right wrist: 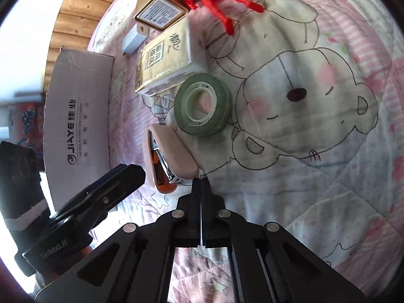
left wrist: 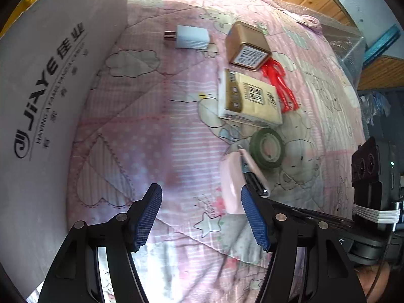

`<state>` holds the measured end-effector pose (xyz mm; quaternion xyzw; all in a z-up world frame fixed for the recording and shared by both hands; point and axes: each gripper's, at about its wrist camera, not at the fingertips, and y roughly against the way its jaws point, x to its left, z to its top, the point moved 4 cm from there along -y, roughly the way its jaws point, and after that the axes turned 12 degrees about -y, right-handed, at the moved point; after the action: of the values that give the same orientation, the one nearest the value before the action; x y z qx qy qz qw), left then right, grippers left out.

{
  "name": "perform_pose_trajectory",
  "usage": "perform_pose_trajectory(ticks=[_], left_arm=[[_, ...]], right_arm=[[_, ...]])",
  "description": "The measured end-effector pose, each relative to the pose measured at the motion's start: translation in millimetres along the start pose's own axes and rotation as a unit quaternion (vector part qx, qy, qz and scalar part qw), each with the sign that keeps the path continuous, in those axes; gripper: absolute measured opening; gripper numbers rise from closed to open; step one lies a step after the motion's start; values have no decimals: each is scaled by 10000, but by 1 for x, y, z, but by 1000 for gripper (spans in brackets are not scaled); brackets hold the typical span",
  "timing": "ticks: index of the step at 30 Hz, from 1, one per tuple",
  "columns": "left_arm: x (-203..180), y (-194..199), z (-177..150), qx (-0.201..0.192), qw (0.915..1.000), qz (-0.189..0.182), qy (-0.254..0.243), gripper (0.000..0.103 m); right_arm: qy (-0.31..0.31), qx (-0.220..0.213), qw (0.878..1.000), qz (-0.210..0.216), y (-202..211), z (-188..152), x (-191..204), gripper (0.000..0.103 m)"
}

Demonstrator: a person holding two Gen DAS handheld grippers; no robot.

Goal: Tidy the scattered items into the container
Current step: 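Grasp the pink stapler with left tool while right tool grasps the green tape roll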

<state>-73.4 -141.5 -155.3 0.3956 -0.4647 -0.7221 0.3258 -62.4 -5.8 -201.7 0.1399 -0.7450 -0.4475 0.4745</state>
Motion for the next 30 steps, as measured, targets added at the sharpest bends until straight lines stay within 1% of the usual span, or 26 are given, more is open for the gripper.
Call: perform_pose_trajectory(ticks=[2,3,5,6,7,8,10,11,12,13,14,15,16,17,18,19,20,21,22,23,25,26,27,28,29,30], left_arm=[[-8,-1,3,-93,9996,-277,29,66],[-12,-3,5,-133,9990,-427,85,66],[-18,-10,13,-120,9970,-736,217,66],[-21,-16,14,-37,9960,-848,293,66],[-28,-21,19,39,9947,-956,372,66],[-30,-23,19,63,9934,-1053,443,66],[-35,-20,20,-45,9893,-1337,583,65],[-33,-15,21,-131,9852,-1556,705,65],[-32,-13,23,-167,9817,-1711,821,65],[-35,-16,26,-176,9795,-1795,895,65],[-38,-18,28,-159,9786,-1840,910,65],[-41,-22,30,-115,9794,-1816,879,65],[-45,-26,32,-51,9815,-1721,832,65],[-49,-33,35,10,9835,-1618,811,65],[-51,-35,36,35,9839,-1592,816,65],[-53,-35,38,3,9836,-1600,836,65],[-56,-32,44,-114,9833,-1611,843,65],[-59,-24,48,-278,9818,-1691,815,65],[-63,-18,54,-435,9793,-1814,789,65],[-67,-15,60,-502,9769,-1932,758,65],[-72,-19,69,-476,9762,-1985,737,65],[-74,-22,71,-444,9761,-1994,746,65],[-75,-27,72,-392,9757,-2012,769,65],[-75,-33,73,-317,9751,-2042,799,65],[-75,-37,73,-247,9751,-2051,811,65],[-76,-42,73,-186,9768,-1984,784,66]], right_arm=[[-144,-94,9998,79,3,0,-4,0],[-304,-108,9993,198,4,0,-8,0],[-509,-51,9980,375,6,-1,-14,1],[-401,-129,9987,298,12,0,-14,3],[-143,-280,9994,154,19,2,-11,8],[155,-418,9990,32,24,1,-5,9],[670,-598,9958,-159,31,3,4,10],[897,-744,9925,-372,33,3,7,10],[1005,-899,9890,-604,35,4,6,10],[959,-1007,9871,-793,38,5,1,10],[798,-1052,9875,-861,40,8,-5,10],[637,-1045,9889,-839,42,10,-13,10],[544,-1038,9901,-770,41,9,-16,6],[500,-1032,9909,-699,43,9,-18,6],[489,-1031,9912,-664,44,10,-18,6],[502,-1047,9912,-634,46,10,-18,6],[563,-1065,9911,-574,48,9,-17,8],[673,-1094,9903,-532,49,15,-17,12],[809,-1148,9887,-527,51,16,-14,13],[915,-1214,9870,-530,52,19,-12,13],[978,-1396,9839,-540,52,30,-5,15],[957,-1475,9832,-493,54,32,-9,17],[934,-1497,9834,-420,46,38,-3,18],[940,-1422,9849,-309,42,40,0,18],[961,-1228,9877,-118,36,39,4,17],[917,-1016,9906,68,31,37,5,16]])
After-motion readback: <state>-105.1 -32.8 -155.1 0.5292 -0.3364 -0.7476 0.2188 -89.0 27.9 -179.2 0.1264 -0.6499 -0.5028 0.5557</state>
